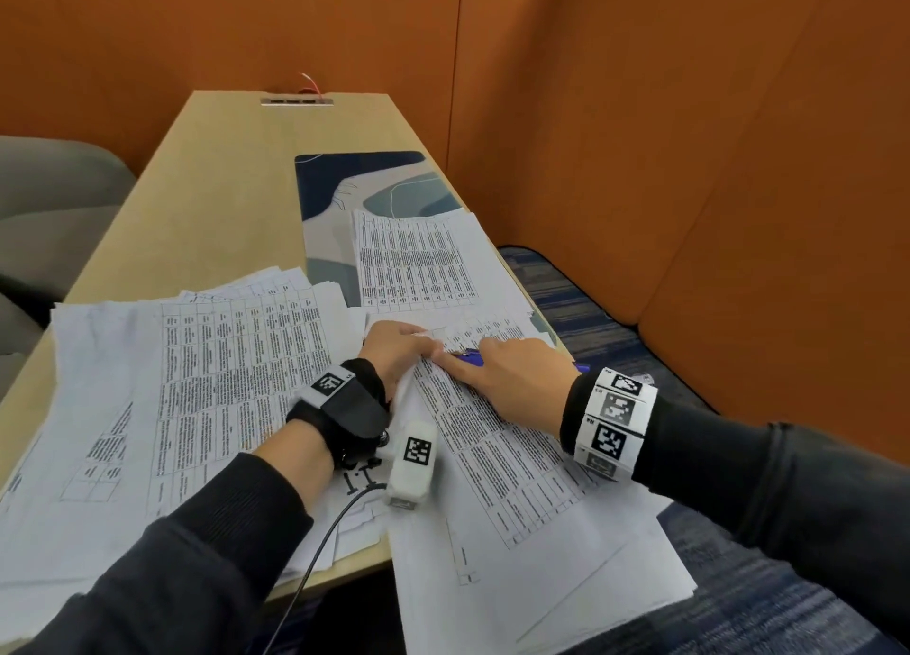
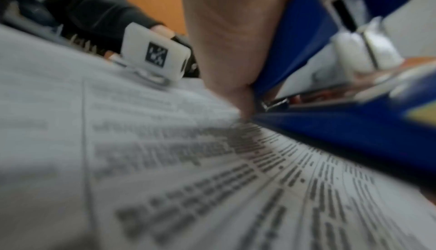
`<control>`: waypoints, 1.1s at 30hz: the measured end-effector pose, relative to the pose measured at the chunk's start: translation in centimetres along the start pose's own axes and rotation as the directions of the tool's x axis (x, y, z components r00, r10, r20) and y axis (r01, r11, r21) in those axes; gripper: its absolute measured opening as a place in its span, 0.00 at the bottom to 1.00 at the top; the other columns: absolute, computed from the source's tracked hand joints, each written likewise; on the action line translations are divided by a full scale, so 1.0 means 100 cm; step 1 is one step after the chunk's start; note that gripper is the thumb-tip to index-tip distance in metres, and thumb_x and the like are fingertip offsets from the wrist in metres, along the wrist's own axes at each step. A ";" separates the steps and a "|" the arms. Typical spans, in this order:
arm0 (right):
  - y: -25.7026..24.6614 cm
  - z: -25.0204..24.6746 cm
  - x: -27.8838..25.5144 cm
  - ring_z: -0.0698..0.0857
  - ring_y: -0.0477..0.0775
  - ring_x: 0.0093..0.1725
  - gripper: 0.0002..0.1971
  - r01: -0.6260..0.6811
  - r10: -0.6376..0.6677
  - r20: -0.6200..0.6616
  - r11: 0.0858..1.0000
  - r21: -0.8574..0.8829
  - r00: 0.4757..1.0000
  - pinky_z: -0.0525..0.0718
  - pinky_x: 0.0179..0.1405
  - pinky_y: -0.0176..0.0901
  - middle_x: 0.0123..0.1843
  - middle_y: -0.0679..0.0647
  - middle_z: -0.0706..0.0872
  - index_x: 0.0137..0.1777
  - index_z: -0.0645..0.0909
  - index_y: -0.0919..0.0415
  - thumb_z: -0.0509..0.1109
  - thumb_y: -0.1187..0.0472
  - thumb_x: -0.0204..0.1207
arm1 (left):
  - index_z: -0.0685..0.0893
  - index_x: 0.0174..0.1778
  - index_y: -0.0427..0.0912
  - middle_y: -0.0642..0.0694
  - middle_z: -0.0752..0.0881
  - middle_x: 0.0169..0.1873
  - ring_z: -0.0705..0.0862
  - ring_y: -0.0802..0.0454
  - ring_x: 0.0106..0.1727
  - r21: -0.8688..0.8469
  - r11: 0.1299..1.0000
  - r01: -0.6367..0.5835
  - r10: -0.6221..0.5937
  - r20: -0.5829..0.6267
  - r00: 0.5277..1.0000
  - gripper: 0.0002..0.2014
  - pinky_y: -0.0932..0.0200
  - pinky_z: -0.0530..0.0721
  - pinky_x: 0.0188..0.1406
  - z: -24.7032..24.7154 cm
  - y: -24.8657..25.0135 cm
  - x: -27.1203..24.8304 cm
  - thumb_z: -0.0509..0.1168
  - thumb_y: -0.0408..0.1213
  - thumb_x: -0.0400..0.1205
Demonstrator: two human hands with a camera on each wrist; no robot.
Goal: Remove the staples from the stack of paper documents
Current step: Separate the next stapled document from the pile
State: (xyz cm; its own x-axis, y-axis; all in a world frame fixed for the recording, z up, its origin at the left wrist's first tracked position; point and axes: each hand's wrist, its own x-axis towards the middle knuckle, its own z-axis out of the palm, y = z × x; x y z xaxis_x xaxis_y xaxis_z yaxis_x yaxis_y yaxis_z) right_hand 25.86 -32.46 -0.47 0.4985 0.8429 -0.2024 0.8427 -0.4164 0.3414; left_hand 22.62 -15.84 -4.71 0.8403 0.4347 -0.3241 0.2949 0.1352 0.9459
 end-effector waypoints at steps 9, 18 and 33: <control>0.048 0.020 -0.009 0.74 0.56 0.76 0.25 -0.142 0.002 0.205 0.731 0.668 0.979 0.67 0.79 0.47 0.83 0.52 0.69 0.84 0.59 0.38 0.56 0.50 0.88 | 0.77 0.34 0.37 0.38 0.82 0.35 0.83 0.43 0.34 -0.014 0.989 0.148 -0.142 0.191 0.971 0.08 0.55 0.84 0.39 -0.009 0.007 0.002 0.61 0.27 0.79; 0.040 0.020 -0.015 0.82 0.50 0.43 0.25 -0.097 0.008 0.153 0.805 0.586 0.988 0.83 0.59 0.53 0.58 0.57 0.85 0.82 0.54 0.29 0.53 0.46 0.88 | 0.82 0.58 0.33 0.34 0.88 0.46 0.89 0.43 0.39 0.051 0.996 0.075 -0.086 0.261 0.962 0.13 0.52 0.90 0.34 -0.006 0.006 0.003 0.66 0.21 0.79; 0.040 0.007 -0.001 0.80 0.45 0.66 0.21 -0.156 -0.071 0.196 0.370 0.916 0.978 0.74 0.60 0.31 0.74 0.48 0.78 0.82 0.66 0.45 0.56 0.54 0.89 | 0.86 0.55 0.36 0.36 0.90 0.47 0.89 0.40 0.45 0.138 0.989 -0.048 -0.002 0.340 0.940 0.12 0.45 0.88 0.51 -0.010 0.003 0.002 0.69 0.22 0.77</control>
State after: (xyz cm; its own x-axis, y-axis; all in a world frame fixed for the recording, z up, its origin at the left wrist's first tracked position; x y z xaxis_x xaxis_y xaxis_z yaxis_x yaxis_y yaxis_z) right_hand 29.32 -34.48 0.28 0.4676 0.7875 -0.4016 0.4202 -0.5977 -0.6828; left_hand 22.40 -14.81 -4.46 0.9442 0.1058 -0.3119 0.3146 -0.0099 0.9492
